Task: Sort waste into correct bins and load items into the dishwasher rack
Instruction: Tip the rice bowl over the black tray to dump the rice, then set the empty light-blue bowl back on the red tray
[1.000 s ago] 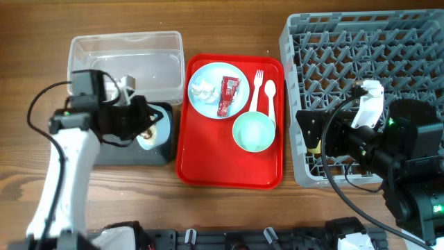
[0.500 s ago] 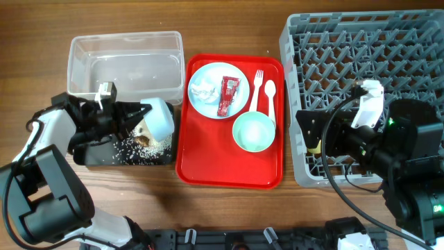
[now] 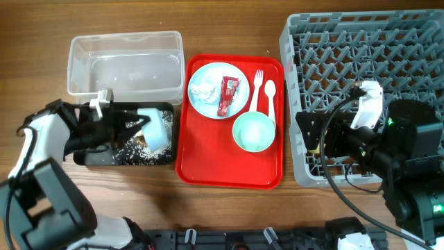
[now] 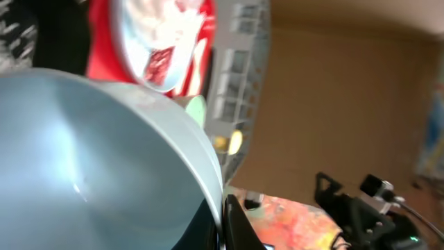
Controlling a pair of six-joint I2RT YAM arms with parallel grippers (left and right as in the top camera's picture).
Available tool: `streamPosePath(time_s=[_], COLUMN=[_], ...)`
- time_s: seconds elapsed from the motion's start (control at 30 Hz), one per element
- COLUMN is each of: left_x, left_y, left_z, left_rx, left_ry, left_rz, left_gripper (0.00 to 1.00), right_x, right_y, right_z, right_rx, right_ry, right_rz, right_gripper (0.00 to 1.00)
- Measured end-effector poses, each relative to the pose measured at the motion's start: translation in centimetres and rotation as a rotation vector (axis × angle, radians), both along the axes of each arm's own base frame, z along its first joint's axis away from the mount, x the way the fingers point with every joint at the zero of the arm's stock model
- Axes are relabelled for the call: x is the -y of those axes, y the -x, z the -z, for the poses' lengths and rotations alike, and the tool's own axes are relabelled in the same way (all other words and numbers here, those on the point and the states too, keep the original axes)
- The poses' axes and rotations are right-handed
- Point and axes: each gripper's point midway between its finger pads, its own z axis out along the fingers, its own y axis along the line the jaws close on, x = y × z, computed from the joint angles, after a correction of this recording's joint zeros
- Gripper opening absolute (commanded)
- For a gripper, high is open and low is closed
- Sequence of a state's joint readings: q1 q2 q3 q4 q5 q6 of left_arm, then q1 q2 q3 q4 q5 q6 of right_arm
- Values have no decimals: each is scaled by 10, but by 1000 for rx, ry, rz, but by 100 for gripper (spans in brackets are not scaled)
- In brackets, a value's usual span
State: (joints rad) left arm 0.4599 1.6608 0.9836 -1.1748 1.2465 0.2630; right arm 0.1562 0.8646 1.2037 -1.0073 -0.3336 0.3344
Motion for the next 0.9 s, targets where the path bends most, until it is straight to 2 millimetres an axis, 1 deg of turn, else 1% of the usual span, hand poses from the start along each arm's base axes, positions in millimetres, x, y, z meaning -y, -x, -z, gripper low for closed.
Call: streamPosePath(time_s=[0.07,0.13,0.17,0.2,0.27,0.3,0.33,0.37,0.4,0.43,0.47,0.5,0.53,0.57,0.6,0.67,0.77,0.8,0.83,0.87,0.9], left_x=[1,8,16,24,51,65,84,111,125,147,163,167,168,169,164,168,182,181,178,173,168], left_y=[10,22,30,35,43,45,45,47,47,46,53,56,57,57,57,44,-8,-24,-40,-56,-75], left_z=[-9,-31,-40,-42,-48,-48,-44,-32,-18,1,30,51,62,77,78,58,-1,-15,-21,-21,-16], left_rx=[8,96,130,144,203,224,253,265,255,255,206,168,149,119,100,122,293,350,387,409,419], left_ry=[-116,-377,-509,-592,-710,-747,-803,-857,-908,-971,-1049,-1115,-1149,-1189,-1216,-1204,-1113,-1092,-1091,-1097,-1106], left_rz=[14,20,22,30,74,101,137,197,225,260,314,332,339,345,339,301,175,130,93,63,27], left_gripper=[4,4,4,4,4,4,4,4,4,4,15,32,53,60,70,78,79,79,79,79,78], right_x=[0,0,0,0,0,0,0,0,0,0,0,0,0,0,0,0,0,0,0,0,0], right_y=[0,-1,-1,-1,-1,-1,-1,-1,-1,-1,-1,0,0,0,0,0,0,0,0,0,0], right_z=[0,-1,-1,-2,-2,-2,-2,-2,-2,-1,-1,0,0,0,0,0,0,0,0,0,1], right_rx=[0,6,8,8,9,9,9,9,10,7,5,2,-1,-1,-1,-2,-1,-1,-1,0,-2], right_ry=[0,-1,-1,-1,-1,-1,-1,-1,-2,-1,-1,0,0,0,0,1,1,1,1,0,1], right_rz=[0,0,0,0,0,0,0,0,0,0,0,0,0,0,0,0,0,0,0,0,0], right_gripper=[95,95,95,95,95,95,95,95,95,95,95,95,96,98,98,99,99,100,99,100,100])
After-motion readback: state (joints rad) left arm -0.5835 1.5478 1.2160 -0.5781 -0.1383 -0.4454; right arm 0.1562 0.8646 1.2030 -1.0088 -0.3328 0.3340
